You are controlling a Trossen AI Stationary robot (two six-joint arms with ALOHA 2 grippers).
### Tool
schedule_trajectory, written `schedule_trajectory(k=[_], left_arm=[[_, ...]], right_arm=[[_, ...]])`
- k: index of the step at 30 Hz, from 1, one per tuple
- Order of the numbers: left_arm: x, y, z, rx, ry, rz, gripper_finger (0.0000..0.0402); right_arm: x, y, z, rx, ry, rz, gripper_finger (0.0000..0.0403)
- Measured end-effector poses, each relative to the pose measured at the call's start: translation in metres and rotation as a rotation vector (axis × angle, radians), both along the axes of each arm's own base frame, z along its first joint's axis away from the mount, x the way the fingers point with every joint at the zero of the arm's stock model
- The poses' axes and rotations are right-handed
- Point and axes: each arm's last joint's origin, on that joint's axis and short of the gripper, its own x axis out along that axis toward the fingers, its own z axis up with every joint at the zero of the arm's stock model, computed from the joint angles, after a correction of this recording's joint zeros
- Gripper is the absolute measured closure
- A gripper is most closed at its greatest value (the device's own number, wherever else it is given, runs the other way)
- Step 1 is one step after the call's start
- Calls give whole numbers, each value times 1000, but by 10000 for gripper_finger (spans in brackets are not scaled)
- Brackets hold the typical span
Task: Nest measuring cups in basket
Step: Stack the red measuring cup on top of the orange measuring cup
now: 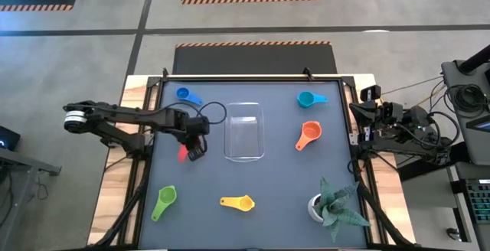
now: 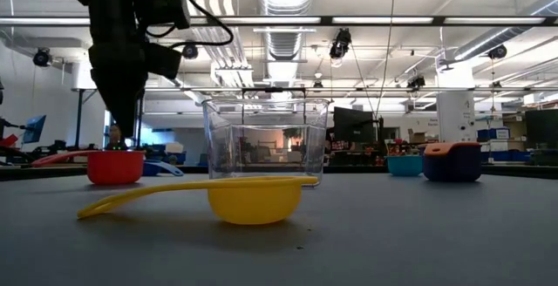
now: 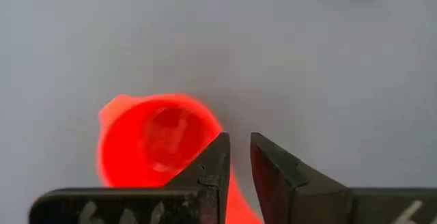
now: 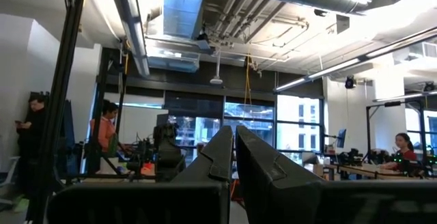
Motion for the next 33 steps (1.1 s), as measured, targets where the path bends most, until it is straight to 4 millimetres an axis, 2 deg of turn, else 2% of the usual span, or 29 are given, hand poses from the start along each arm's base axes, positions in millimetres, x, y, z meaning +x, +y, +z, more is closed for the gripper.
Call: schedule_trajectory(k=[4, 11, 14, 18, 28, 33], left_arm=[[-3, 0, -4, 7, 22, -5, 322], [-8, 1, -15, 91, 58, -46, 236], [-6, 1, -17, 97, 34, -64, 216], [-5, 0, -19, 99, 26, -75, 215], [-9, -1, -33, 93, 16, -46, 247], [-9, -1, -33, 93, 12, -41, 280]], right_arm=[[0, 0, 0, -2, 0, -1, 394], [0, 0, 0, -3, 1, -1, 394], [0, 0, 0, -3, 1, -1, 394], [0, 0, 0, -3, 1, -2, 394], [0, 0, 0, -6, 2, -3, 394], [0, 0, 0, -6, 2, -3, 394]])
